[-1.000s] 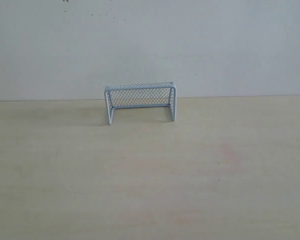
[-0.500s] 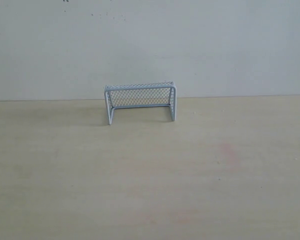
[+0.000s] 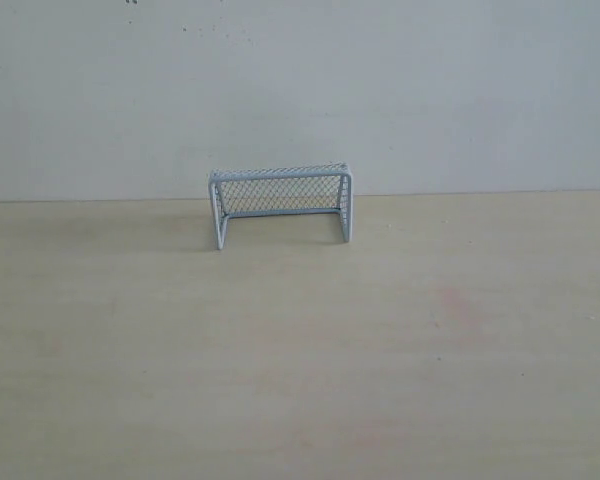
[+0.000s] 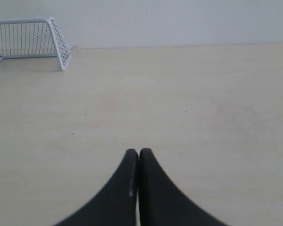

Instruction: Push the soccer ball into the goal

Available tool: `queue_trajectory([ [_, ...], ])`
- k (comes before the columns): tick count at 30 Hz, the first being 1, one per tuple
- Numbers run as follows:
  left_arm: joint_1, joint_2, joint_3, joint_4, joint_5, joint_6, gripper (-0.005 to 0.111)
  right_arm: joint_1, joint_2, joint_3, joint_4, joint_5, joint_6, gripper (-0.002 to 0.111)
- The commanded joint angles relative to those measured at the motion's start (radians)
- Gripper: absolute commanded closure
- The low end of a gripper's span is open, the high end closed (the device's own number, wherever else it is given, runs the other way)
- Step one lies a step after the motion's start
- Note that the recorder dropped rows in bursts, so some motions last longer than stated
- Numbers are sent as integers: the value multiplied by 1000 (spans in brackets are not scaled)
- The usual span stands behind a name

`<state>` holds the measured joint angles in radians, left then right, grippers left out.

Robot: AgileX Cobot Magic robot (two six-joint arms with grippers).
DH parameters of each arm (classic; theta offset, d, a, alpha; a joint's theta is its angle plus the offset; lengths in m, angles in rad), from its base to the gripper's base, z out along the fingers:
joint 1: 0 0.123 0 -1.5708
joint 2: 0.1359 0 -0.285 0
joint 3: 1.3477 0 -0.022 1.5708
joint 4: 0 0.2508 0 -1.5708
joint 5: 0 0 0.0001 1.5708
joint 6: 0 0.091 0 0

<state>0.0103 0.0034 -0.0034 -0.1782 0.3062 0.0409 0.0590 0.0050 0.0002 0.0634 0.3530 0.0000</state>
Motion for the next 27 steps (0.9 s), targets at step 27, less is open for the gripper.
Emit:
queue_trajectory([
  [27,3,-3,3,3,-3,5,102,-10,-5,0,1,-11,-8,108],
])
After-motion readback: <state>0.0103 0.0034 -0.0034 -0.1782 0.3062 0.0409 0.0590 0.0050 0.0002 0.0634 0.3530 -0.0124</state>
